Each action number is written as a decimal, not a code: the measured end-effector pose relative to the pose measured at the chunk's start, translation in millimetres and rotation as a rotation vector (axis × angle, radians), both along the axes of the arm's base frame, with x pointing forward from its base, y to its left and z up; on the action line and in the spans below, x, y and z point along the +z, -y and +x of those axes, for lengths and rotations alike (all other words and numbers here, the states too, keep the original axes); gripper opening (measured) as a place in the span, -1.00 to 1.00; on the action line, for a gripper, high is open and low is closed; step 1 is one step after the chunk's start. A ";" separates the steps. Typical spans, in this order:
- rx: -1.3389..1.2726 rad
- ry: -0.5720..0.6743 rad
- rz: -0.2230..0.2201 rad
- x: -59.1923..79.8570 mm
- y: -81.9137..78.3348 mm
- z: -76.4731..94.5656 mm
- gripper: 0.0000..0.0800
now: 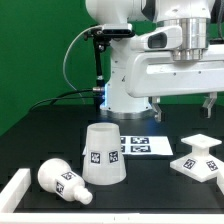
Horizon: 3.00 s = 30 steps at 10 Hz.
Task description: Assemble lamp
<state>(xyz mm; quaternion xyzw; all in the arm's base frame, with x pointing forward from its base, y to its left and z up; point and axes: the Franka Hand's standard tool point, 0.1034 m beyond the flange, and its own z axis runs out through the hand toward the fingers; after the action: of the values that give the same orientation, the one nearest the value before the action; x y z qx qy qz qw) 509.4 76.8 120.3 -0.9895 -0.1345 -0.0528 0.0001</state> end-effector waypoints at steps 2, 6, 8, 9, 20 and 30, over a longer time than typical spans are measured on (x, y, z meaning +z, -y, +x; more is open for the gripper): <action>0.225 -0.007 -0.067 -7.9 -28.8 -5.0 0.75; 0.304 0.008 -0.066 -14.6 -57.5 -19.7 0.75; 0.313 0.004 -0.064 -16.1 -55.2 -20.0 0.75; 0.303 -0.022 -0.047 -23.5 -47.7 -26.0 0.75; 0.290 -0.113 -0.043 -67.6 -52.5 -44.9 0.75; -0.002 -0.163 -0.052 -60.1 -9.2 -41.8 0.32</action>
Offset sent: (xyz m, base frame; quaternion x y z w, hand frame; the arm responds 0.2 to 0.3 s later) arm -0.0074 0.0615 -0.0128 -0.0463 -0.0752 -0.1452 0.9855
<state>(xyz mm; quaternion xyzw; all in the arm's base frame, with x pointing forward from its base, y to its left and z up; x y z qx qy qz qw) 467.5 85.9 60.3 -0.9903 -0.1342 0.0314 -0.0148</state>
